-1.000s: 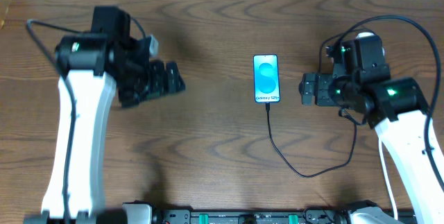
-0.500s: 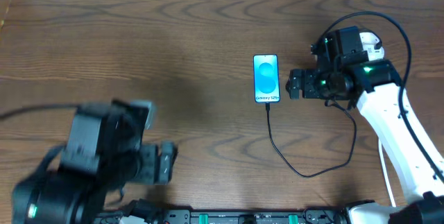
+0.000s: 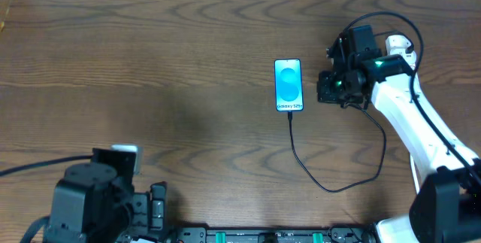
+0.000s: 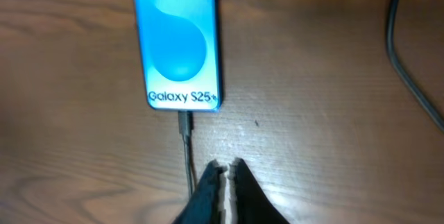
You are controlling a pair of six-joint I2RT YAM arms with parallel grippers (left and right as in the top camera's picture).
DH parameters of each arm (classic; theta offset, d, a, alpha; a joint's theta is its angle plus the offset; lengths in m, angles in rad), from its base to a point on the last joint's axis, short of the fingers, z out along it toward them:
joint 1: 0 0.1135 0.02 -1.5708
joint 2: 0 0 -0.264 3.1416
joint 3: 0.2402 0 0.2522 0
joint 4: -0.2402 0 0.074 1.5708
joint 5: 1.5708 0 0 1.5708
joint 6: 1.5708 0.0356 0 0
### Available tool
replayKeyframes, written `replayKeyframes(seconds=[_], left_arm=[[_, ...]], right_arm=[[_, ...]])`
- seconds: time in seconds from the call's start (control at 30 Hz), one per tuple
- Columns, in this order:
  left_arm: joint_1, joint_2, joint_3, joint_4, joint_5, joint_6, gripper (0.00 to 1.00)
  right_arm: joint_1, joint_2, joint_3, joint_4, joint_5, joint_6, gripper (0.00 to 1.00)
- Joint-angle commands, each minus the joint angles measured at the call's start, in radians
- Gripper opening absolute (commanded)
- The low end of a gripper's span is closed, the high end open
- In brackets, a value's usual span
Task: Plug charger to phone and switch on socket
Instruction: 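Open the left gripper, release the phone, and retract the left arm, then move the right gripper onto the power strip and press the orange switch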
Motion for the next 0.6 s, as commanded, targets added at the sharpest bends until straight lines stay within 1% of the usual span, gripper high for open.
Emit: replayKeyframes(seconds=[0.0,0.13,0.2,0.27,0.37,0.47,0.57], left_arm=[[-0.005,-0.044,-0.004,-0.022,-0.091,0.006,0.93],[-0.002,-0.107,-0.004,-0.022,-0.117,0.006,0.93],[0.01,-0.147,-0.004,-0.022,-0.117,0.006,0.93],[0.035,-0.186,-0.004,-0.022,-0.117,0.006,0.93],[0.085,-0.243,-0.004,-0.021,-0.117,0.006,0.93],[0.146,-0.314,-0.004,-0.021,-0.117,0.006,0.93],[0.166,-0.363,-0.004,-0.021,-0.117,0.006,0.93]], right_arm=[[-0.004,0.03,-0.002,-0.04,0.112,0.032,0.02],[-0.029,0.026,0.001,-0.146,0.333,0.152,0.01],[-0.056,0.015,0.003,-0.176,0.392,0.177,0.01],[-0.085,0.0,0.006,-0.179,0.399,0.179,0.01],[-0.142,-0.019,0.022,-0.179,0.403,0.219,0.01],[-0.242,-0.023,0.068,-0.172,0.402,0.251,0.01],[-0.311,-0.023,0.11,-0.176,0.402,0.251,0.01]])
